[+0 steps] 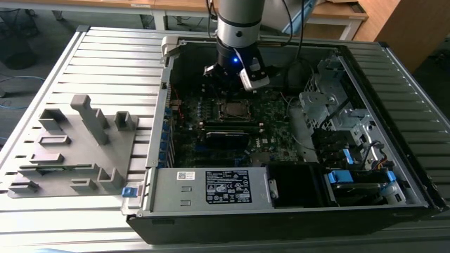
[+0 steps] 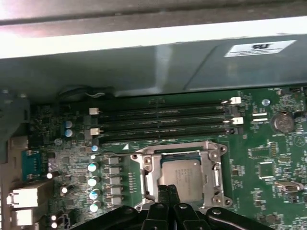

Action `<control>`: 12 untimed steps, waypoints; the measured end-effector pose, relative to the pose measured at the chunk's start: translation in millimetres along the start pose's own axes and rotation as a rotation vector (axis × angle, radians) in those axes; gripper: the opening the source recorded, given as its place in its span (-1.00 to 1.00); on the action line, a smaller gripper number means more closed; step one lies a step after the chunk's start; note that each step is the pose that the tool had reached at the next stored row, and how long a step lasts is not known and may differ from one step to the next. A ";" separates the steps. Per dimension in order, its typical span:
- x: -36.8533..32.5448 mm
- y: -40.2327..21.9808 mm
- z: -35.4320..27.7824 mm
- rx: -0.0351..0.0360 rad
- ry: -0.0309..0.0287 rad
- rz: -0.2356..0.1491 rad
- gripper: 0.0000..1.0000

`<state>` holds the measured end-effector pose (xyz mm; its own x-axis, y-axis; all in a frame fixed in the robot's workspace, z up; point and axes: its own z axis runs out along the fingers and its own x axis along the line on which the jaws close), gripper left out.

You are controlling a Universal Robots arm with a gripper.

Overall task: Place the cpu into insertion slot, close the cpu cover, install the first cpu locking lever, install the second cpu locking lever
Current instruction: 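Install the first cpu locking lever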

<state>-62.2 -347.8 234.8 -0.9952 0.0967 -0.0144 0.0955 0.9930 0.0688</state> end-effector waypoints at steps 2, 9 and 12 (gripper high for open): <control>0.4 0.0 0.0 0.0000 0.0000 0.000 -0.79; 0.7 0.2 -4.3 0.0001 0.0001 0.000 -0.79; 0.6 0.6 -10.5 0.0000 0.0001 0.000 -0.79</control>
<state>-62.9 -347.9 245.4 -0.9952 0.0965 -0.0143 0.0953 0.9931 0.0688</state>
